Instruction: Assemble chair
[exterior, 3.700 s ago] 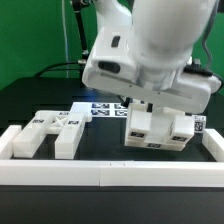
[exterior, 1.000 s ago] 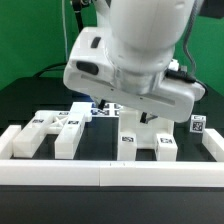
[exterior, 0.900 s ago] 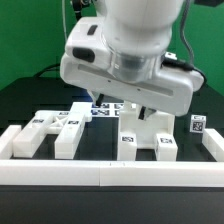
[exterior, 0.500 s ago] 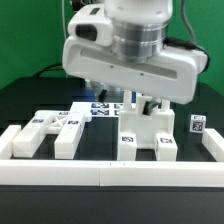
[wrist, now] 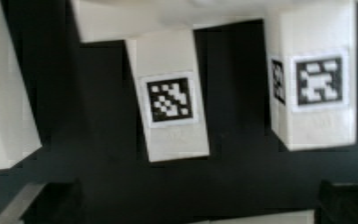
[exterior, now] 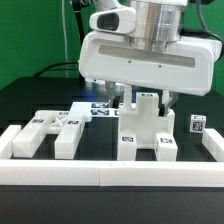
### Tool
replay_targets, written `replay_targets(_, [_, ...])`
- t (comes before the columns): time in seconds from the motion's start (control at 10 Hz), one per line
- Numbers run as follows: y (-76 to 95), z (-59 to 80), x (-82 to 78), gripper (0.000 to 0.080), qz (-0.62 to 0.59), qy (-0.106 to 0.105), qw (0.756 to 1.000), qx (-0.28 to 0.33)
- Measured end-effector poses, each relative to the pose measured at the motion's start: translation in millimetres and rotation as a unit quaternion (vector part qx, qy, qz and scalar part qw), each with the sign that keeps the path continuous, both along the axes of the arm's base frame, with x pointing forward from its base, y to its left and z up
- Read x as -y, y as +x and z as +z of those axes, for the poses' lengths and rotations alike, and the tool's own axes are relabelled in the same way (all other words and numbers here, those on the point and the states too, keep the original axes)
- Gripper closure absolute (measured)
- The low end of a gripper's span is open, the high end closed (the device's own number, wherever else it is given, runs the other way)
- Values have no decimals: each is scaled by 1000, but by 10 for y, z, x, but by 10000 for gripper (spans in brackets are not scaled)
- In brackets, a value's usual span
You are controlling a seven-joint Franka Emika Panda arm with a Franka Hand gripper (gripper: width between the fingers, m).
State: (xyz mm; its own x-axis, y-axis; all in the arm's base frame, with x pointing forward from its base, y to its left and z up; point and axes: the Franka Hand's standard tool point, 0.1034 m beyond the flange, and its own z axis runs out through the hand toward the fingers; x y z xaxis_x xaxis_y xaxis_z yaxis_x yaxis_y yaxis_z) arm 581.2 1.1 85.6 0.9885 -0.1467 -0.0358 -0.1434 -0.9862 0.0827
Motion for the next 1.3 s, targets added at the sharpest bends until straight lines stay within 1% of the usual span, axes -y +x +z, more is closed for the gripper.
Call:
replay_targets(0.1, [16,37,50,151,33,2,999,14])
replay_targets(0.2, [-24,47,133,151,75,4,997,20])
replay_targets(0.3, [-83,15,266,151,97,10,995,21])
replay_targets(0.4, [-101,-6,340,151,92,12,995,19])
replay_targets(0.7, [-98,-7,323,151,91,12,996,19])
replay_targets(0.8, [-107,-5,350,151,107,13,994,18])
replay_targets(1.0, [-200,-19,673,151,145,21,989,13])
replay_targets(1.1, [-243,-44,804,151,151,23,988,10])
replay_targets(1.3, [-326,-137,1064,151,149,25,988,1])
